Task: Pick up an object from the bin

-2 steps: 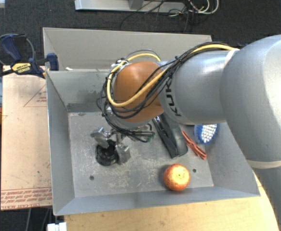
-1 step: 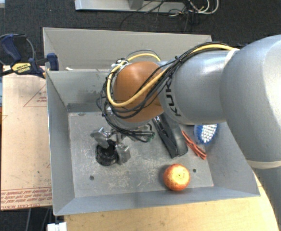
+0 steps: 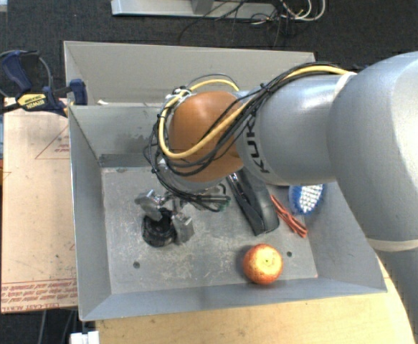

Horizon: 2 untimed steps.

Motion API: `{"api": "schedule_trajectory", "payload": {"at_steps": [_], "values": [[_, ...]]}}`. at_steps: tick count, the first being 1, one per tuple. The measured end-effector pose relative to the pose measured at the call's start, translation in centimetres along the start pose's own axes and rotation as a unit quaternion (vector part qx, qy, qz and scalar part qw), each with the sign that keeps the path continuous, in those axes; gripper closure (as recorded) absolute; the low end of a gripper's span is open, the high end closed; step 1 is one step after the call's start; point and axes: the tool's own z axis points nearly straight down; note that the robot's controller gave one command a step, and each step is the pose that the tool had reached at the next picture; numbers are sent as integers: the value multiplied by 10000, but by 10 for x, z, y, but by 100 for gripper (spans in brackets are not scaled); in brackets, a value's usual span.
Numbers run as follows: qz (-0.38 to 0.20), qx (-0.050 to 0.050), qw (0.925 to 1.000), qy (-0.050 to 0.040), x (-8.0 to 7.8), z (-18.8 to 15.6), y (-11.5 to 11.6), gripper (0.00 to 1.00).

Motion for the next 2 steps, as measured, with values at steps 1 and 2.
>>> {"api": "schedule_trajectory", "payload": {"at_steps": [1,2], "values": [[4,-24,10000,33,1,-30,2,100],[6,-4,10000,3,-1,-66,1,100]]}}
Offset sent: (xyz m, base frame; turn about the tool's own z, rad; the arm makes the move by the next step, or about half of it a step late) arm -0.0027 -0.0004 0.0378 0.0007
